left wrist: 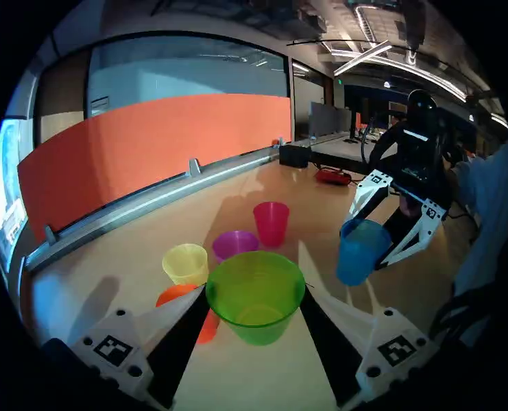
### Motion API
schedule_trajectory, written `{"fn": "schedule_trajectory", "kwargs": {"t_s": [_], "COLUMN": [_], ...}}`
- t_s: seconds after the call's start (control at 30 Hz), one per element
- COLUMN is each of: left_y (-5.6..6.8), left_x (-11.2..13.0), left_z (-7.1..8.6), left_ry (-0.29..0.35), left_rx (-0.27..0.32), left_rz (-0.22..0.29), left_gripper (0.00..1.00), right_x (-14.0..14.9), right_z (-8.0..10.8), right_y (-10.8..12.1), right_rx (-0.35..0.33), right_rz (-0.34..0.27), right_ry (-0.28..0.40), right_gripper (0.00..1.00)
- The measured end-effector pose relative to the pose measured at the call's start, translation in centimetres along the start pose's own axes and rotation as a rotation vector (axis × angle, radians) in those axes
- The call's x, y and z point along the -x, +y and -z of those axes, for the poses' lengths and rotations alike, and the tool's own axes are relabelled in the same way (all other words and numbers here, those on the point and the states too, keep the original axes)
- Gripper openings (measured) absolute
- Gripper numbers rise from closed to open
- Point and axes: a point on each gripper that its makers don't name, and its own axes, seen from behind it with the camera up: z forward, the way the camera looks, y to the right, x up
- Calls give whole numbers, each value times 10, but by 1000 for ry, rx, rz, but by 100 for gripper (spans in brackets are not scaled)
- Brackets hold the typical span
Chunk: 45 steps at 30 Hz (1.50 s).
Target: Pour water
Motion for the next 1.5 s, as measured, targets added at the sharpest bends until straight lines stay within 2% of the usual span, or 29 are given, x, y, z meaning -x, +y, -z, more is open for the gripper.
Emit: {"fn": "schedule_trajectory", "kwargs": {"t_s": [0.4, 0.8, 1.0, 1.5], "left_y": [-8, -11, -10, 0], "left_x": [-26, -50, -57, -72], "left_z": [24, 40, 43, 46], "left_ry": [110, 204, 237, 287], "left_rx": [-67, -125, -139, -139], "left_rz": [26, 45, 58, 20], "left_gripper": [89, 89, 89, 89], "right_x": [-34, -64, -73, -91], "right_z": [24, 38, 43, 49], "right_y": [7, 17, 24, 33], "right_rx": [86, 174, 213, 243], "right_rz": [5, -4, -4, -29], "right_ry": [114, 207, 235, 271], "right_gripper": [91, 91, 91, 91]}}
